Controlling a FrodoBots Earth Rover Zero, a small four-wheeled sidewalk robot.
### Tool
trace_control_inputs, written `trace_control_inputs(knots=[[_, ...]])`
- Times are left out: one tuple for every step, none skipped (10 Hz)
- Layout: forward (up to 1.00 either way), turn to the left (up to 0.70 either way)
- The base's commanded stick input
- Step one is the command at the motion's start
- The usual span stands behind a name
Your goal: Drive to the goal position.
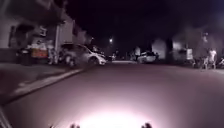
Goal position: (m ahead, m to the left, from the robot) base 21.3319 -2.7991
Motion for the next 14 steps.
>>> trace_control_inputs(knots=[[0.7,0.0],[0.7,0.0],[0.7,0.0],[0.7,0.0],[0.7,0.0],[0.7,0.0],[0.7,0.0],[0.7,0.0],[0.7,0.0],[0.7,0.0],[0.7,0.0],[0.7,0.0],[0.7,-0.02],[0.7,-0.33]])
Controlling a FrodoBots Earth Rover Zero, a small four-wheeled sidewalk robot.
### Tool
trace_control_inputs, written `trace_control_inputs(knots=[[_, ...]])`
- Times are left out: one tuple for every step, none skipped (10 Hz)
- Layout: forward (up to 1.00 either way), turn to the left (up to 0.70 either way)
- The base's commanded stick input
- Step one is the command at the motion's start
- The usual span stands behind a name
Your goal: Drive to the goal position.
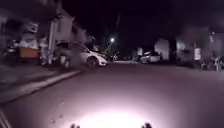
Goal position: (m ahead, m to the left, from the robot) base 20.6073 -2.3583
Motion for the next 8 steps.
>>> trace_control_inputs(knots=[[0.7,-0.35],[0.7,-0.15],[0.7,0.0],[0.7,0.0],[0.7,0.0],[0.7,0.0],[0.7,0.0],[0.7,0.0]])
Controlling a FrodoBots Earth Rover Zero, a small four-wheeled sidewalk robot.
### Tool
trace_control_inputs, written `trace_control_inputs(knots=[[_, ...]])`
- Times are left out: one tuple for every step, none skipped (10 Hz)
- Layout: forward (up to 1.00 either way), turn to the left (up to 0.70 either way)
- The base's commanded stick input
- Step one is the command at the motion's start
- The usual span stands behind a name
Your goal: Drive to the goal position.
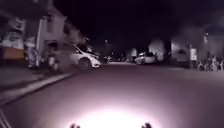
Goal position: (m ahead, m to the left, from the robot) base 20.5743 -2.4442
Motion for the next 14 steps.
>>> trace_control_inputs(knots=[[0.7,0.0],[0.7,0.0],[0.7,0.0],[0.7,0.0],[0.7,0.0],[0.7,0.0],[0.7,0.0],[0.7,0.0],[0.7,0.0],[0.7,0.0],[0.7,0.0],[0.7,0.0],[0.7,0.0],[0.7,0.0]])
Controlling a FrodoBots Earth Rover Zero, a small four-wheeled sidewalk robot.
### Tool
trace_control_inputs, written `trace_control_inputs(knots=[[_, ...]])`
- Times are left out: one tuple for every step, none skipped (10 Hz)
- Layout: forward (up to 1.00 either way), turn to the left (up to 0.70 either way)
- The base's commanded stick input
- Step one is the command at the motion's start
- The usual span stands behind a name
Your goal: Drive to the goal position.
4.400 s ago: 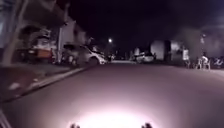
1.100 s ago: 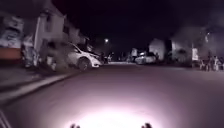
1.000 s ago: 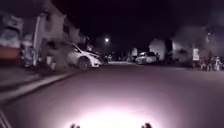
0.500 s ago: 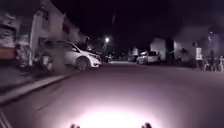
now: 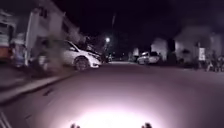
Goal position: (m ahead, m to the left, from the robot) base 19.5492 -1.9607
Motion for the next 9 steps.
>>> trace_control_inputs(knots=[[0.7,0.0],[0.7,0.0],[0.7,0.0],[0.7,0.0],[0.7,0.0],[0.7,0.0],[0.7,0.0],[0.7,0.0],[0.7,0.0]])
